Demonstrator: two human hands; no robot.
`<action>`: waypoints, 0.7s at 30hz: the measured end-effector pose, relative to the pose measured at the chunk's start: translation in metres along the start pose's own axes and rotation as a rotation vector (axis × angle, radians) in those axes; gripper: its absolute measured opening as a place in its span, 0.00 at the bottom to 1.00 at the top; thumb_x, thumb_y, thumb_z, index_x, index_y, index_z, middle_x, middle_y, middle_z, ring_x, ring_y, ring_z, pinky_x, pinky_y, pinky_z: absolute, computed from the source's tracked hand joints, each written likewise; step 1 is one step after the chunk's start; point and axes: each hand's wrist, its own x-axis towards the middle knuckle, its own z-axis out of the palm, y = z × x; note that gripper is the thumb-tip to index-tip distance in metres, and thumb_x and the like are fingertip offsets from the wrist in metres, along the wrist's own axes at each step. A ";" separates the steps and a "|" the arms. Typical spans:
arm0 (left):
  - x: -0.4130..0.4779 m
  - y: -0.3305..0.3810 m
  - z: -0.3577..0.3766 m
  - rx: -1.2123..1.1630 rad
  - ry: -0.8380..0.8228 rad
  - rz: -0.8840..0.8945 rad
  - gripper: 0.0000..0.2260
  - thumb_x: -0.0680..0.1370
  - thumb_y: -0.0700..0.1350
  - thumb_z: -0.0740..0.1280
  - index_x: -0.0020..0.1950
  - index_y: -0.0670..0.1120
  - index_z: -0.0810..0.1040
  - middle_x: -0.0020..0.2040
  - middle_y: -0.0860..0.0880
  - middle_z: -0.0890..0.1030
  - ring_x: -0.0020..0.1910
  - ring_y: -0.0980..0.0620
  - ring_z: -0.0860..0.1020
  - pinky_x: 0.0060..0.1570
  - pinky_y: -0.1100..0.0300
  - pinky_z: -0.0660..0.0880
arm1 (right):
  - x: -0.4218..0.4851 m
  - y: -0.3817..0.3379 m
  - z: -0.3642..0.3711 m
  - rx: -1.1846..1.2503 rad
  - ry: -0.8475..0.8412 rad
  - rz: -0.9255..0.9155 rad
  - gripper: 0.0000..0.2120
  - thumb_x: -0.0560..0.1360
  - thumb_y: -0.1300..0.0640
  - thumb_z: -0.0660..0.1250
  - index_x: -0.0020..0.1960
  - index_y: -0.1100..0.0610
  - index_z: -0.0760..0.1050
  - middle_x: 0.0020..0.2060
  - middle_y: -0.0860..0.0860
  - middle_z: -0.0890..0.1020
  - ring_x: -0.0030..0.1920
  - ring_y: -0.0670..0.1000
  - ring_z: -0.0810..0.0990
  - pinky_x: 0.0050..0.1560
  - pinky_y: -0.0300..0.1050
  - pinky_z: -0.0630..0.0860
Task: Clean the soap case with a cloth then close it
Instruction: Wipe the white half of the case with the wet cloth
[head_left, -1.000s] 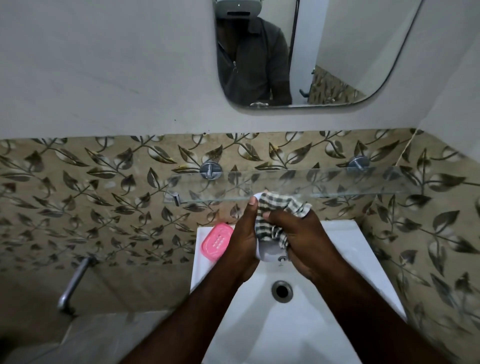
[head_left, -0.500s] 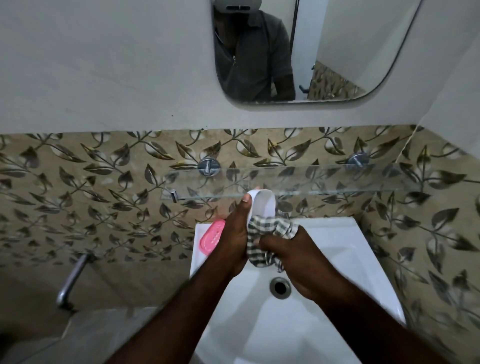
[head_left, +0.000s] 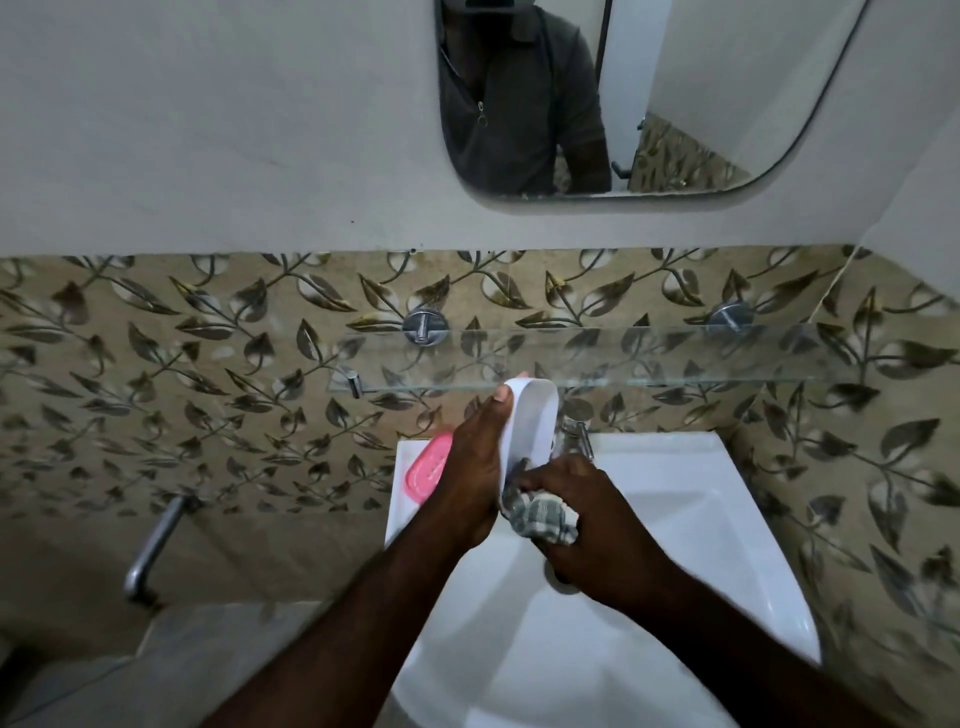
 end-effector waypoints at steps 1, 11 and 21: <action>0.001 -0.002 0.000 0.003 0.004 -0.001 0.26 0.71 0.63 0.62 0.63 0.51 0.79 0.57 0.46 0.83 0.57 0.44 0.80 0.56 0.48 0.77 | 0.001 0.005 0.001 -0.143 -0.009 -0.045 0.15 0.64 0.60 0.69 0.50 0.50 0.78 0.42 0.48 0.79 0.47 0.49 0.75 0.46 0.41 0.72; 0.001 -0.003 0.004 0.046 -0.048 0.026 0.26 0.71 0.64 0.63 0.62 0.50 0.80 0.54 0.47 0.84 0.54 0.46 0.82 0.53 0.50 0.79 | -0.012 0.005 0.002 -0.080 0.081 -0.041 0.18 0.64 0.56 0.64 0.53 0.51 0.78 0.48 0.47 0.83 0.51 0.48 0.79 0.52 0.41 0.71; 0.007 0.007 0.011 0.060 -0.012 0.035 0.23 0.73 0.63 0.62 0.59 0.50 0.81 0.53 0.46 0.83 0.50 0.49 0.81 0.49 0.52 0.79 | -0.007 -0.002 0.005 -0.010 0.199 -0.105 0.18 0.66 0.56 0.65 0.56 0.50 0.74 0.53 0.40 0.82 0.55 0.40 0.76 0.61 0.36 0.67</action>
